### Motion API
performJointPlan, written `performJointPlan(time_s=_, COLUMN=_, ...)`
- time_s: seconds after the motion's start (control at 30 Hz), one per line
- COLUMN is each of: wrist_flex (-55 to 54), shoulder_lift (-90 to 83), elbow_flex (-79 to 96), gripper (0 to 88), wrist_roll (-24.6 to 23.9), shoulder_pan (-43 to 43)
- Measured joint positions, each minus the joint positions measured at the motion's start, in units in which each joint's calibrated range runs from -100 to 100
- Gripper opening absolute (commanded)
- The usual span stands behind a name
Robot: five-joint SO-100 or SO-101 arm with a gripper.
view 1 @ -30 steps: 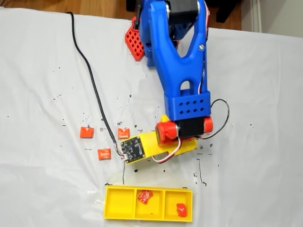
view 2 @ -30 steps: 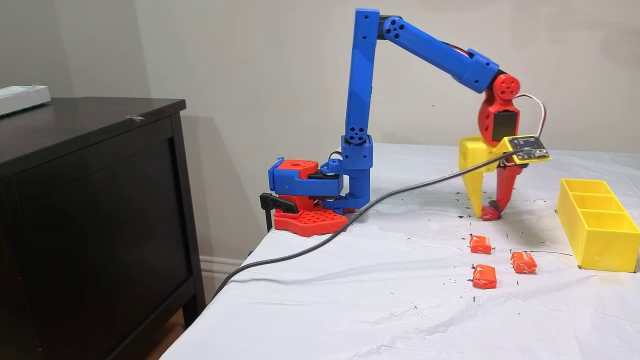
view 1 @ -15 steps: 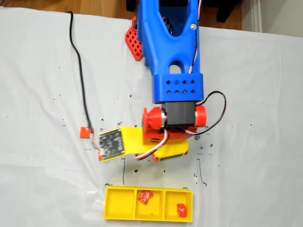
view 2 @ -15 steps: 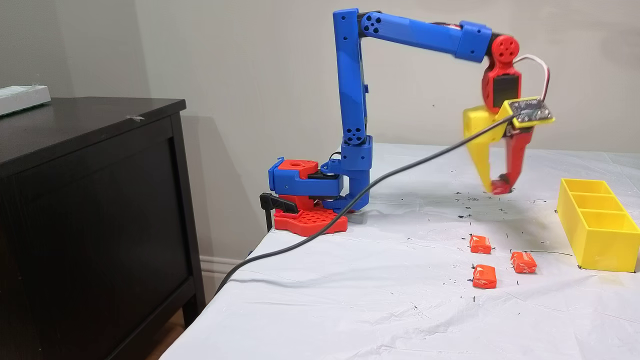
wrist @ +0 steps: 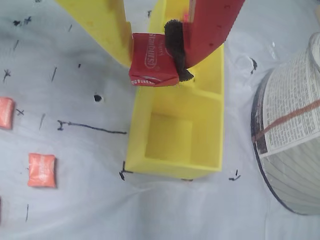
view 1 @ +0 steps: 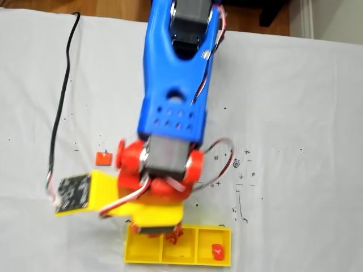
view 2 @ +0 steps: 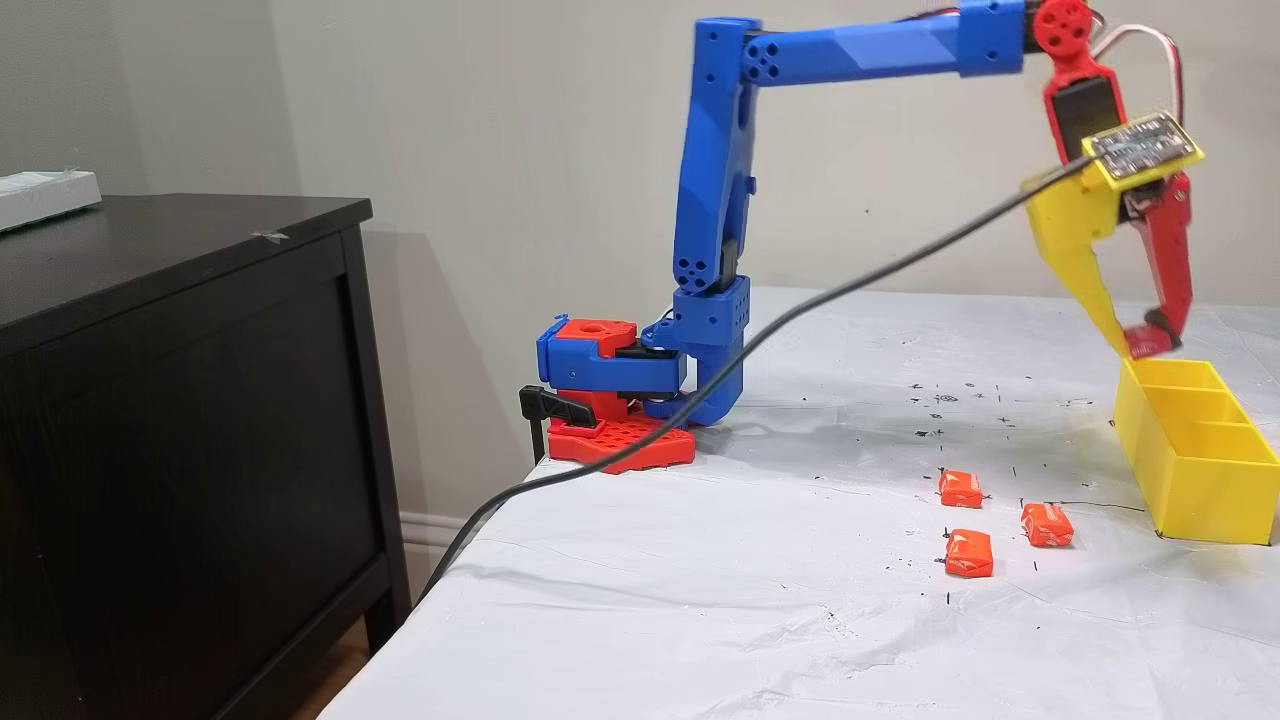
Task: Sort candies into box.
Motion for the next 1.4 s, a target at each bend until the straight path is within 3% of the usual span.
performJointPlan(time_s=0.77, wrist_flex=0.16, shoulder_lift=16.16, elbow_flex=-13.69, gripper=1.3, wrist_roll=-1.66, shoulder_pan=-0.08)
performJointPlan(time_s=0.97, wrist_flex=0.24, shoulder_lift=16.41, elbow_flex=-14.97, gripper=21.9, wrist_roll=-2.15, shoulder_pan=-0.08)
performJointPlan(time_s=1.03, wrist_flex=0.4, shoulder_lift=16.41, elbow_flex=-15.06, gripper=23.3, wrist_roll=-2.3, shoulder_pan=-0.08)
performJointPlan(time_s=1.17, wrist_flex=1.35, shoulder_lift=16.41, elbow_flex=-15.06, gripper=20.5, wrist_roll=-2.74, shoulder_pan=-0.08)
performJointPlan(time_s=1.4, wrist_flex=2.3, shoulder_lift=16.41, elbow_flex=-15.06, gripper=0.2, wrist_roll=-2.54, shoulder_pan=0.0)
